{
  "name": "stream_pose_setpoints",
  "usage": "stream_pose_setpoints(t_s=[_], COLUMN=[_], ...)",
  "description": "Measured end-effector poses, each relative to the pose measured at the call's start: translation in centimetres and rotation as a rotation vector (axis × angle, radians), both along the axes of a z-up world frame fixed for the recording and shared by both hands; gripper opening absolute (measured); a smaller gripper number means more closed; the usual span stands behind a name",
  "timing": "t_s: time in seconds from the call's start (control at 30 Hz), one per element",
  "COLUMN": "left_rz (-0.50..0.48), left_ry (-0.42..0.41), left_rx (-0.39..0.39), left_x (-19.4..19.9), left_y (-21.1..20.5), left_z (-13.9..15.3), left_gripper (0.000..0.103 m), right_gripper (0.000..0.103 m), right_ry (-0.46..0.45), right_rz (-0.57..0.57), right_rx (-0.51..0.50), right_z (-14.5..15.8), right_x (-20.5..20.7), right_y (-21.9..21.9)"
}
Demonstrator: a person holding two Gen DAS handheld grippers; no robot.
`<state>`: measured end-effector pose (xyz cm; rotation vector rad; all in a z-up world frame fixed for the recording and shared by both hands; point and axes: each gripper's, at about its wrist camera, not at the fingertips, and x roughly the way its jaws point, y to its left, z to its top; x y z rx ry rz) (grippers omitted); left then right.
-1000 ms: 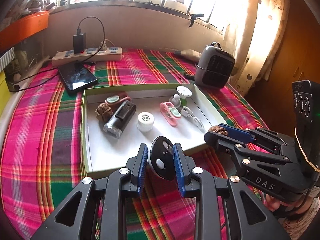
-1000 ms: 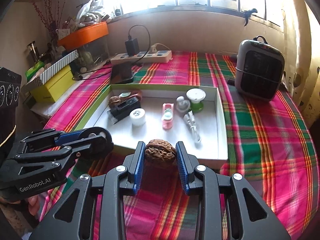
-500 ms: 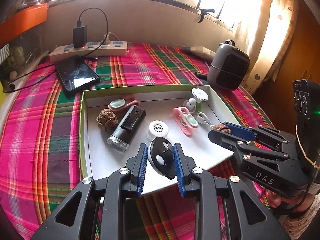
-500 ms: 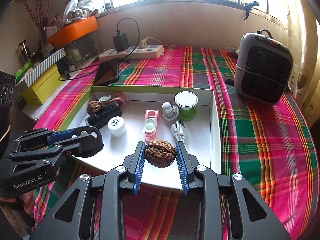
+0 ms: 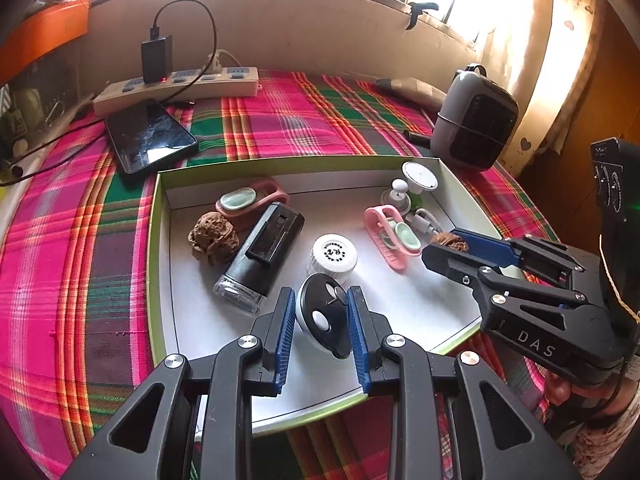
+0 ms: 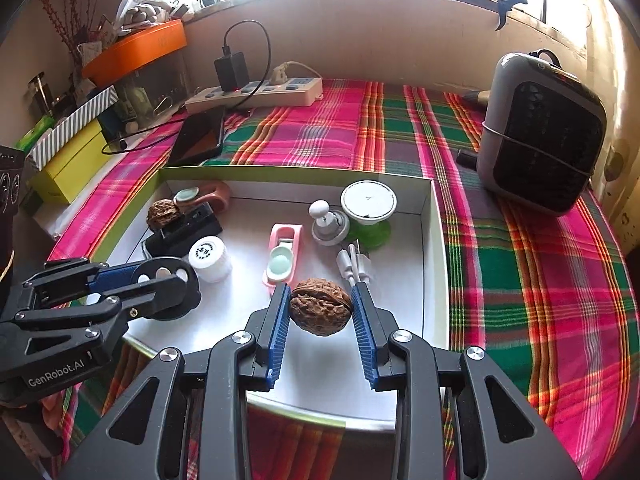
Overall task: Organize objects
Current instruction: 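Carry the walnut with the right gripper while the left carries the black disc into the box, then open the right gripper to release the walnut while the left releases the black disc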
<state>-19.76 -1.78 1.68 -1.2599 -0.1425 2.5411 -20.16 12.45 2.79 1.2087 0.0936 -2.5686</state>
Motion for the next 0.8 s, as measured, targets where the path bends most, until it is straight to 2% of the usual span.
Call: stream_pose_setpoints(t_s=[0.23, 0.8], left_rz=[-0.005, -0.004], left_ry=[-0.004, -0.002], left_rx=[-0.003, -0.005], left_x=[-0.19, -0.18], left_y=[0.27, 0.43], left_z=[-0.19, -0.27], left_gripper=[0.024, 0.025], right_gripper=[0.032, 0.033], right_ry=[0.033, 0.045], right_rz=[0.017, 0.009], right_rx=[0.022, 0.013], right_z=[-0.10, -0.07], right_x=[-0.07, -0.02], right_y=[-0.33, -0.29])
